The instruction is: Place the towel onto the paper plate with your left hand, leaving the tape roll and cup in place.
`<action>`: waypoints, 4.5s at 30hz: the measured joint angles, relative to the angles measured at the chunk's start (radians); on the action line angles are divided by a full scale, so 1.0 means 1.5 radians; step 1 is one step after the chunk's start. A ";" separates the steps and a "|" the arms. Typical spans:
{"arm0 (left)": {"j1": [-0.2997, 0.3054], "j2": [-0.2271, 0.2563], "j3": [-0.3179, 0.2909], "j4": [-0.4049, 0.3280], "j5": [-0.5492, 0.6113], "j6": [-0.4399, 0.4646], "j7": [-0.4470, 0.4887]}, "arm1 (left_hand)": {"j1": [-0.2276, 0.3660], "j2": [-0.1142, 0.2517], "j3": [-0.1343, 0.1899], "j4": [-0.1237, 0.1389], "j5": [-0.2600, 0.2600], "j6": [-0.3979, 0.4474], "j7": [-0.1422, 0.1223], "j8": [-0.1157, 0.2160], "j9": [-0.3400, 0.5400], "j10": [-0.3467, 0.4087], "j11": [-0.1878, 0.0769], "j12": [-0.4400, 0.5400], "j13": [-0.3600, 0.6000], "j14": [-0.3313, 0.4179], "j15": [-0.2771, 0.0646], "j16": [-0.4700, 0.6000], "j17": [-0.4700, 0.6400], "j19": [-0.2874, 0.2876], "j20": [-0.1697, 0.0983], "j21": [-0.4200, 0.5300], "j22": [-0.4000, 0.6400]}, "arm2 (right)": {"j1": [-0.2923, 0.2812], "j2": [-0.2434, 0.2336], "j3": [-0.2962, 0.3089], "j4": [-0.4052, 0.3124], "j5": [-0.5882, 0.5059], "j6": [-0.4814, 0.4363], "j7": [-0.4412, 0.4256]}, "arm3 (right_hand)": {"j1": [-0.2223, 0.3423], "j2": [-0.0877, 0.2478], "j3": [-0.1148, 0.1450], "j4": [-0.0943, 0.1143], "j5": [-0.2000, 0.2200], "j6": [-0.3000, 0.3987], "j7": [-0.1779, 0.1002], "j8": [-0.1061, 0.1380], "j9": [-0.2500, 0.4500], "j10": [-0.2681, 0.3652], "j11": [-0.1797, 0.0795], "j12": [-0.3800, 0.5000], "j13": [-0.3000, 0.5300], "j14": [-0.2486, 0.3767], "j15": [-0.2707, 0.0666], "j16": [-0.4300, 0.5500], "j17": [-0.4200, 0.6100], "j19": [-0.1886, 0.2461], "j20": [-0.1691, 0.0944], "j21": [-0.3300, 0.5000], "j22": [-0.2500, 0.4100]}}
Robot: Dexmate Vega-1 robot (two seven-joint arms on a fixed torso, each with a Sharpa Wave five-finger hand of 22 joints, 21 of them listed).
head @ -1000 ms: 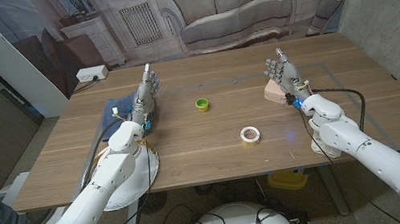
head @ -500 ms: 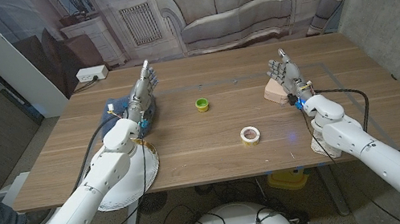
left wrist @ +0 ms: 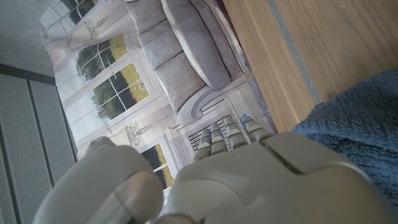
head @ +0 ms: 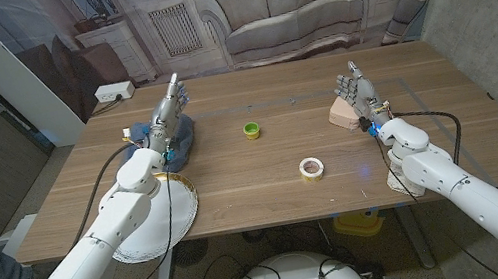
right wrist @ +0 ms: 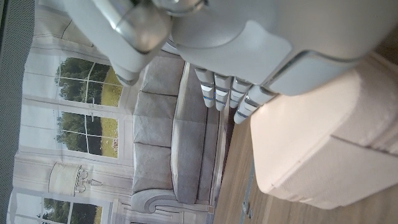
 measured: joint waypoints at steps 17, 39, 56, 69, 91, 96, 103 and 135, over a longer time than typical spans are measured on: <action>0.032 0.029 -0.022 -0.036 0.030 -0.028 0.015 | 0.014 0.004 0.000 -0.004 0.003 0.019 -0.002 0.000 0.000 0.023 -0.001 0.006 0.000 0.022 -0.001 0.005 0.000 0.015 0.001 0.005 0.000 | -0.014 -0.001 0.004 -0.013 -0.002 0.013 -0.005 | -0.002 0.007 0.000 0.000 0.000 0.011 0.004 0.000 0.000 0.020 0.004 0.005 0.000 0.019 0.005 0.000 0.000 0.011 -0.003 0.000 0.000; 0.066 0.063 -0.052 -0.077 0.041 -0.023 0.026 | 0.020 0.003 -0.003 -0.006 0.006 0.034 0.001 0.000 0.000 0.033 -0.003 0.006 0.000 0.035 -0.005 0.005 0.000 0.026 0.002 0.005 0.000 | -0.020 0.002 0.006 -0.021 -0.006 0.034 -0.001 | -0.002 0.007 0.000 0.000 -0.005 0.016 0.004 0.000 0.000 0.027 0.004 0.005 0.000 0.019 0.005 0.000 0.000 0.014 0.000 0.000 0.000; 0.100 0.106 -0.080 -0.123 0.098 0.015 0.073 | 0.025 0.004 -0.007 -0.010 0.008 0.046 0.001 0.000 0.000 0.046 -0.001 0.006 0.000 0.051 -0.002 0.005 0.000 0.048 0.000 0.009 0.000 | -0.017 0.011 0.007 -0.014 0.004 0.038 0.008 | 0.001 0.010 0.000 0.000 -0.005 0.018 0.001 0.000 0.000 0.035 0.004 0.005 0.000 0.025 0.006 0.000 0.000 0.018 -0.003 0.000 0.000; 0.122 0.131 -0.097 -0.160 0.156 0.066 0.122 | 0.027 0.006 -0.008 -0.012 0.008 0.049 -0.001 0.000 0.000 0.054 -0.001 0.006 0.000 0.055 -0.006 0.005 0.000 0.048 0.000 0.009 0.000 | -0.016 0.024 0.008 -0.005 0.017 0.044 0.010 | 0.001 0.010 -0.003 -0.003 -0.009 0.035 -0.004 0.000 0.000 0.053 0.002 0.010 0.000 0.045 -0.003 0.000 0.000 0.035 -0.004 0.007 0.000; 0.141 0.153 -0.099 -0.217 0.254 0.154 0.190 | 0.032 0.011 -0.007 -0.016 0.012 0.063 -0.006 0.000 0.000 0.062 -0.010 0.006 0.000 0.061 -0.005 0.000 0.000 0.047 0.000 0.009 0.000 | -0.014 0.030 0.016 0.009 0.036 0.054 0.032 | 0.003 0.012 -0.003 -0.003 -0.009 0.046 -0.008 0.005 0.000 0.063 -0.001 0.010 0.000 0.055 -0.007 0.000 0.000 0.042 -0.004 0.007 0.000; 0.152 0.156 -0.107 -0.227 0.268 0.166 0.203 | 0.038 0.010 -0.009 -0.018 0.013 0.065 -0.008 0.000 0.000 0.062 -0.010 0.006 0.000 0.063 -0.007 0.000 0.000 0.054 0.001 0.009 0.000 | -0.009 0.033 0.016 0.016 0.037 0.055 0.037 | 0.003 0.012 -0.003 -0.003 -0.009 0.046 -0.008 0.005 0.000 0.063 -0.001 0.010 0.000 0.055 -0.007 0.000 0.000 0.042 -0.004 0.007 0.000; 0.173 0.160 -0.121 -0.244 0.295 0.185 0.225 | 0.038 0.010 -0.009 -0.018 0.015 0.074 -0.009 0.000 0.000 0.070 -0.011 0.006 0.000 0.066 -0.004 0.000 0.000 0.055 0.000 0.009 0.000 | -0.002 0.036 0.014 0.021 0.038 0.055 0.041 | 0.003 0.012 -0.005 -0.005 -0.009 0.046 -0.008 0.005 0.000 0.063 -0.001 0.010 0.000 0.055 -0.007 0.000 0.000 0.045 0.000 0.007 0.000; 0.189 0.165 -0.119 -0.278 0.445 0.299 0.292 | 0.053 0.013 -0.012 -0.021 0.025 0.103 -0.025 0.005 0.000 0.101 -0.025 0.006 0.000 0.096 -0.006 0.000 0.000 0.069 0.000 0.008 0.000 | -0.002 0.033 0.012 0.011 0.031 0.046 0.026 | 0.003 0.012 -0.007 -0.007 -0.013 0.046 -0.008 0.005 0.000 0.066 -0.004 0.010 0.000 0.055 -0.007 0.000 0.000 0.049 -0.004 0.007 0.000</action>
